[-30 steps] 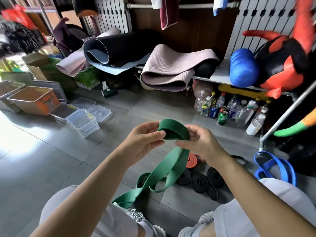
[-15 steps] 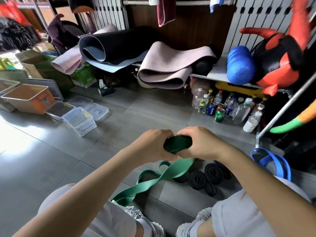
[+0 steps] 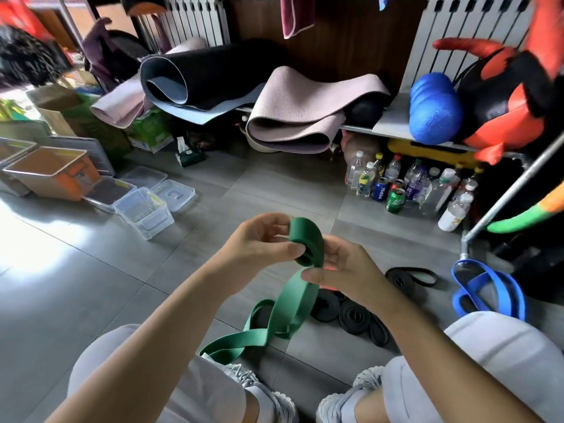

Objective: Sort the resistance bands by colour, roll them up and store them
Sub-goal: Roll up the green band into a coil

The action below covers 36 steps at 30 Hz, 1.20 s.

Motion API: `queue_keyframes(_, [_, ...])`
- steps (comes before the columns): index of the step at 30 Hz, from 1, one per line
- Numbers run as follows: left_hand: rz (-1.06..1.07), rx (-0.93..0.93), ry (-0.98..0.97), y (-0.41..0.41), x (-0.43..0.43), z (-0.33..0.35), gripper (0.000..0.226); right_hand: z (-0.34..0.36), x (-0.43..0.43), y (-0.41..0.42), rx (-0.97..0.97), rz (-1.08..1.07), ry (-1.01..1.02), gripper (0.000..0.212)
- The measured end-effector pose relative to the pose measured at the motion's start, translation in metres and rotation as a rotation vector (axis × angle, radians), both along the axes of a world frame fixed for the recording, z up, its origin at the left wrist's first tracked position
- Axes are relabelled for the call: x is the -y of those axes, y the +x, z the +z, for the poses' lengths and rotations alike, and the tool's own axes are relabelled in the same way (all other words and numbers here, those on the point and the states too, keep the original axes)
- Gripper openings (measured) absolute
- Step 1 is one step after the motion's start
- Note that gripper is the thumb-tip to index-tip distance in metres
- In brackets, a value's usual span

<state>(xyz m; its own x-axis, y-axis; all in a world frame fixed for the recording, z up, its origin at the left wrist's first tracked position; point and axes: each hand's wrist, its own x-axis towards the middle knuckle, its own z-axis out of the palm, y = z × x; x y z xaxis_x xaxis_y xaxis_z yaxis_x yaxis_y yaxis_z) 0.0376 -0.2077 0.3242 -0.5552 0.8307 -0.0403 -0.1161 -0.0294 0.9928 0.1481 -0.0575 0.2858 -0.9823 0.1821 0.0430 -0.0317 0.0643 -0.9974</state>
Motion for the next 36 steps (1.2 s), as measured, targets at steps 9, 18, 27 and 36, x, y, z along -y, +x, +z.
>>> queue_keyframes(9, [0.051, 0.231, -0.072, 0.002, 0.015, -0.024, 0.046, -0.014, 0.011, -0.006, -0.035, -0.059, -0.068, 0.031])
queue_keyframes(18, [-0.299, -1.161, -0.903, 0.003, -0.007, 0.018, 0.049, -0.001, 0.004, -0.014, 0.176, 0.058, 0.644, 0.018])
queue_keyframes(27, [-0.178, -0.924, -0.678, -0.008, -0.007, 0.012, 0.037, -0.01, -0.005, -0.009, 0.158, -0.024, 0.276, 0.058])
queue_keyframes(36, [0.095, -0.199, 0.125, -0.033, -0.003, 0.054, 0.033, -0.052, 0.014, -0.039, 0.163, 0.008, -0.01, 0.075])
